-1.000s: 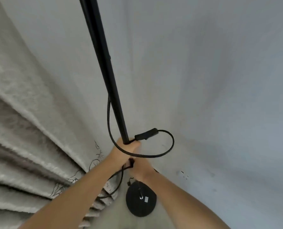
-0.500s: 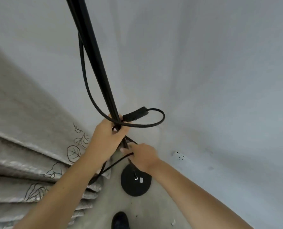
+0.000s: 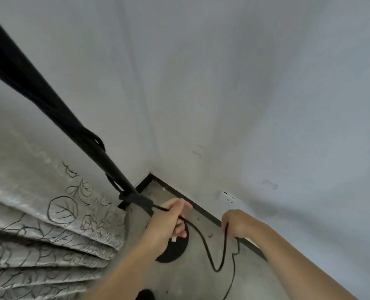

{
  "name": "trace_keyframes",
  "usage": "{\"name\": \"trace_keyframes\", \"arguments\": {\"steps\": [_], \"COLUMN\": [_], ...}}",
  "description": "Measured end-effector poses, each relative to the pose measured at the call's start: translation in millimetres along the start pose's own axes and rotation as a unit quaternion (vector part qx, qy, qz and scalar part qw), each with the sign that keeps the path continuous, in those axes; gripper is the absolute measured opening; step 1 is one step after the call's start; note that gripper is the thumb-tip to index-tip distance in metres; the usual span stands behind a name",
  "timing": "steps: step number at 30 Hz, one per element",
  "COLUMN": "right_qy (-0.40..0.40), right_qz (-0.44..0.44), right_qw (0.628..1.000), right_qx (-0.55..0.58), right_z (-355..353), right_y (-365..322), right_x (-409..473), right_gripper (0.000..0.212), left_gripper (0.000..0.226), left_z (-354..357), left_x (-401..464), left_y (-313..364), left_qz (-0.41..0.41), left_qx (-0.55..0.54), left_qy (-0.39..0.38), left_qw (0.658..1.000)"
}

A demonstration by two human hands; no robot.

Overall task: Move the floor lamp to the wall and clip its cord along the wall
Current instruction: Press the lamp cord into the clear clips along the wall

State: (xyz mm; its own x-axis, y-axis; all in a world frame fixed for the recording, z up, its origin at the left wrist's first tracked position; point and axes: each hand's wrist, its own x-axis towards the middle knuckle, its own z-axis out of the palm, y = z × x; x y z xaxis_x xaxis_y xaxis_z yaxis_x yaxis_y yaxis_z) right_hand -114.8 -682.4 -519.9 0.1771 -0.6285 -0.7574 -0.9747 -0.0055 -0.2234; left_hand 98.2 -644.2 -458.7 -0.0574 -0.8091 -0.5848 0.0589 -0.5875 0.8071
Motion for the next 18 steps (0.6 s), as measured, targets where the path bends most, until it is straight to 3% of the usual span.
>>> {"name": "trace_keyframes", "arguments": {"steps": [4,7,9,11,14,16,18], "right_qy": [-0.059,-0.039,-0.017,0.039,0.193,0.274,0.358], "right_qz": [-0.049,-0.114,-0.19,-0.247,-0.268,-0.238,-0.194], "right_qw": [0.996,0.991,0.966,0.91,0.805,0.781,0.793], "right_qx": [-0.039,0.065,0.173,0.33,0.493,0.508,0.454], "right_z": [23,16,10,5,4,1,-6], "right_y": [9,6,7,7,0,-9,-19], "right_x": [40,57,69,78,86,86,83], "right_gripper": [0.021,0.023,0.026,0.022,0.02,0.02,0.019], "left_gripper": [0.02,0.021,0.021,0.021,0.014,0.013,0.013], "left_z": [9,18,25,25,15,11,11], "left_x": [61,95,120,141,157,162,165], "left_y": [-1,-9,-19,-20,-15,-17,-23], "left_qz": [0.106,0.138,0.173,0.231,0.303,0.317,0.311], "left_qx": [-0.1,-0.11,-0.114,-0.144,-0.213,-0.24,-0.22], "left_qy": [0.051,0.016,0.016,0.042,0.034,0.04,0.075], "left_qw": [0.988,0.984,0.978,0.961,0.928,0.917,0.922]}}
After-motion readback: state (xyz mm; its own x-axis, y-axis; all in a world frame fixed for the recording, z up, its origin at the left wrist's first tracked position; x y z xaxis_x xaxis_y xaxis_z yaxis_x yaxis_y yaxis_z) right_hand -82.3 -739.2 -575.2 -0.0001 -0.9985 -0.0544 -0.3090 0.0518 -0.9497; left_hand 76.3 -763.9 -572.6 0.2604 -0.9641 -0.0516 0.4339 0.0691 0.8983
